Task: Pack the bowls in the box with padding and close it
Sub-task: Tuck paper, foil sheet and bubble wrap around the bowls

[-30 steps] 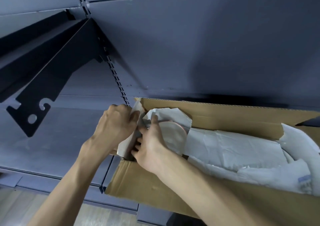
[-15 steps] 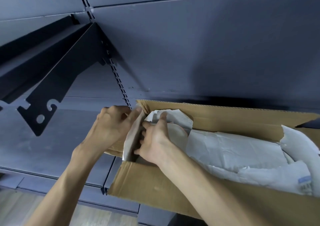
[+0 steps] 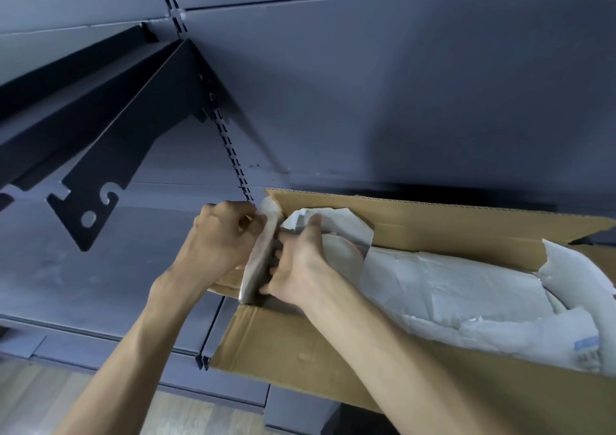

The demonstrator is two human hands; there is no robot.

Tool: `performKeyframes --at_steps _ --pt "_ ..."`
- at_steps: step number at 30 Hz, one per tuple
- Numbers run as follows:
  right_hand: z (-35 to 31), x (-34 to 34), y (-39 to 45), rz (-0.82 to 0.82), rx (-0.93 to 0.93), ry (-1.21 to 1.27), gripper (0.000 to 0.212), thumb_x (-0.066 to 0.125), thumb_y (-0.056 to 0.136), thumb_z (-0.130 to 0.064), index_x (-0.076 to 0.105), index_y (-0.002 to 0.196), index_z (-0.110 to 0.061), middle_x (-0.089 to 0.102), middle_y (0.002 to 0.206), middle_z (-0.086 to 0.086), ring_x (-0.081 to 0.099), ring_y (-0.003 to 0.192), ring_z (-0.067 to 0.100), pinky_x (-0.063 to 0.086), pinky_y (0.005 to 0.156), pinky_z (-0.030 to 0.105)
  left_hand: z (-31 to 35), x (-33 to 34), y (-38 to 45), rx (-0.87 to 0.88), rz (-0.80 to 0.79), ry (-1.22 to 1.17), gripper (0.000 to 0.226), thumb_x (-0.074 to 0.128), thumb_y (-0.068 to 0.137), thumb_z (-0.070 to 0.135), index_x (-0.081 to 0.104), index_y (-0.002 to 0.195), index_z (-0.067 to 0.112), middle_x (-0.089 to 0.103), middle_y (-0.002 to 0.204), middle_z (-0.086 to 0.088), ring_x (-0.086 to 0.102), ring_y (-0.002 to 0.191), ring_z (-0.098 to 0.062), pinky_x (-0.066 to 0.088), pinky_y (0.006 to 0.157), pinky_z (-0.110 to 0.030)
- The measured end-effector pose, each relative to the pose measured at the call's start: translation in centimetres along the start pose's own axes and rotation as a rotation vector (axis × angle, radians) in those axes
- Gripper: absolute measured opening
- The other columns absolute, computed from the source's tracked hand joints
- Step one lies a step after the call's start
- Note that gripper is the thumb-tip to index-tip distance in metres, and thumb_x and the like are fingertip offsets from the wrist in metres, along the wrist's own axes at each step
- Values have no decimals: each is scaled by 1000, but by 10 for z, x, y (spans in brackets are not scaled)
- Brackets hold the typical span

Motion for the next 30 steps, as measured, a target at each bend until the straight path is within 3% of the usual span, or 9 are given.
performKeyframes --at_steps 3,7,11,14,18,21,23,26,30 --pt "2 -2 4 9 -3 -22 80 30 91 -82 65 130 -22 69 130 8 57 129 37 36 115 49 -4 6 -2 -1 3 -10 31 55 99 32 65 76 15 68 61 -5 68 64 -26 58 70 -44" --pt "1 -1 4 12 -31 3 73 30 96 -76 65 126 -20 70 123 12 65 109 34 54 66 49 -7 7 -4 36 50 -39 30 57 99 33 65 77 15 71 71 -6 68 68 -27 58 67 -43" --pt "1 0 4 -26 -35 30 73 28 98 -71 65 130 -17 70 123 13 66 104 32 53 54 44 -9 8 -2 37 66 -44 32 57 99 31 65 75 11 70 70 -10 67 69 -32 58 66 -44" --pt "4 2 7 -20 -41 47 75 28 97 -74 67 128 -18 72 123 10 65 107 31 52 67 45 -6 10 1 45 52 -29 36 57 98 28 62 67 9 68 63 -12 66 65 -35 57 65 -45" --pt "7 6 9 -6 -86 114 71 35 97 -72 67 127 -17 73 123 8 66 116 27 47 108 42 -1 12 3 84 40 -1 35 58 95 20 63 64 4 65 57 -12 63 60 -34 55 63 -44" --pt "6 8 7 -15 -84 136 70 35 97 -74 69 113 -15 75 104 10 68 94 27 51 91 39 0 12 4 95 41 22 33 57 94 17 64 65 5 64 55 -9 63 58 -30 55 62 -41" --pt "4 9 6 -23 -79 131 72 32 97 -74 70 111 -15 75 105 11 68 100 29 51 84 39 -2 10 5 90 55 8 35 58 95 14 62 60 8 62 51 -8 64 54 -29 56 59 -41" --pt "2 11 5 -23 -63 142 69 34 96 -75 69 105 -16 73 93 9 65 103 29 43 106 44 0 7 8 108 67 -2 43 58 93 10 50 52 16 54 44 -7 60 52 -31 55 58 -43" --pt "3 15 3 -16 -46 120 71 36 94 -75 65 131 -21 71 126 7 59 125 30 38 103 40 1 10 16 106 44 -7 39 54 91 13 49 51 11 54 48 -11 59 54 -33 54 55 -41"
Point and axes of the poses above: each hand's wrist, its own y-axis towards the middle knuckle, its own x-axis out of the palm, z = x × y, the point moved 5 cm from there along y, towards the middle knuckle
